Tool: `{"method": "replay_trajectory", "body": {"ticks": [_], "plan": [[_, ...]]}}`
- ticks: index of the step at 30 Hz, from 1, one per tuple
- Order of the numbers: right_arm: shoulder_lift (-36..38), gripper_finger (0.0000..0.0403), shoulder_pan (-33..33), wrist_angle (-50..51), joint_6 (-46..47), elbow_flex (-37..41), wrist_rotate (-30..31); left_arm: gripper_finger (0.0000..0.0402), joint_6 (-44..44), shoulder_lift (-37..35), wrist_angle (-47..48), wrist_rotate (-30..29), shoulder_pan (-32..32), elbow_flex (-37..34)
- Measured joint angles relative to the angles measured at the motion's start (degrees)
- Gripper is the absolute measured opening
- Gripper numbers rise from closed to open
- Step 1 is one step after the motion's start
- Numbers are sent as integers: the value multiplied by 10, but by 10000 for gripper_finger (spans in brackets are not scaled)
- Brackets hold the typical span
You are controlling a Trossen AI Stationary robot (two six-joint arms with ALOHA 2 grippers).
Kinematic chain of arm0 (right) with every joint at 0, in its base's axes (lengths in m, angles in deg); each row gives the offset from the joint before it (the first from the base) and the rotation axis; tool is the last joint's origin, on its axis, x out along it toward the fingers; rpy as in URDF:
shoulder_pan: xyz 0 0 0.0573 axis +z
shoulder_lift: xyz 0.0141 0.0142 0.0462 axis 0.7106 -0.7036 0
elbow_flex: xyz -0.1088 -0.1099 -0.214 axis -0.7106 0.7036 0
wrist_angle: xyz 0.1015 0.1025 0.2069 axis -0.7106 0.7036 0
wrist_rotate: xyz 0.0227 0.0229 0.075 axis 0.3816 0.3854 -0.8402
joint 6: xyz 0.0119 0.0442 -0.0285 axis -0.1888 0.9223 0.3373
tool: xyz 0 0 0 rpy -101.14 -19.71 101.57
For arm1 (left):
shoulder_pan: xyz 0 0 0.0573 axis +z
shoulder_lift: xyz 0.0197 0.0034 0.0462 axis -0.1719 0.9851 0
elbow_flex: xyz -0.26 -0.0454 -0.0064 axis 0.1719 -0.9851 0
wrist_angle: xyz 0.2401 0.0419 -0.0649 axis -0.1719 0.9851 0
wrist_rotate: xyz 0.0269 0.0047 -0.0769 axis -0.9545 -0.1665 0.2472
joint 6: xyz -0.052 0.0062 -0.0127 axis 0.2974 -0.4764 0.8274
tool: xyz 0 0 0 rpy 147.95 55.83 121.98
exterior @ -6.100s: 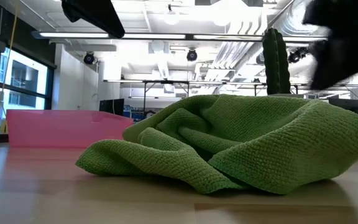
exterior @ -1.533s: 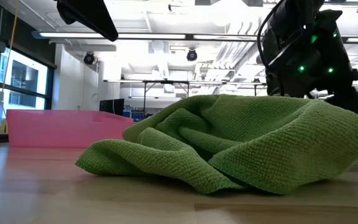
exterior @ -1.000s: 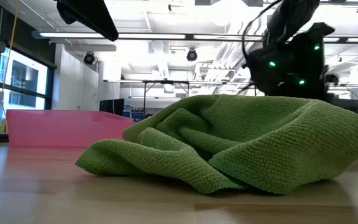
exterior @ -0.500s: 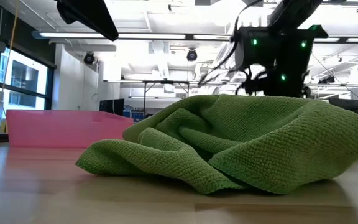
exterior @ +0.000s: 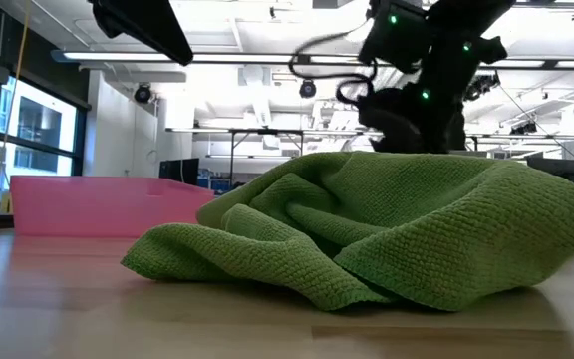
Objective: Roll microfiber towels into tight, uniform cylinder then place into a basket
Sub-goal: Roll the green microfiber cloth
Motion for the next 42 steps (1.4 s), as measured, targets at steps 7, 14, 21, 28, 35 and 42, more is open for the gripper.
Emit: {"method": "replay_trajectory", "body": {"ticks": [7, 14, 21, 28, 35, 42], "plan": [[0, 204, 51, -140, -70, 0, -166, 30, 0, 0, -15, 34, 0, -25], [0, 204, 85, -103, -83, 0, -132, 30, 2, 0, -52, 49, 0, -48], [-1, 204, 76, -77, -139, 0, -30, 30, 2, 0, -79, 53, 0, -49], [-1, 204, 51, -105, -248, 0, -49, 30, 0, 0, -92, 44, 0, -49], [-1, 204, 28, -107, -278, 0, -73, 68, 0, 0, -99, 78, 0, -49], [-1, 204, 24, -79, -331, 0, -121, 126, 0, 0, -103, 63, 0, -49]]}}
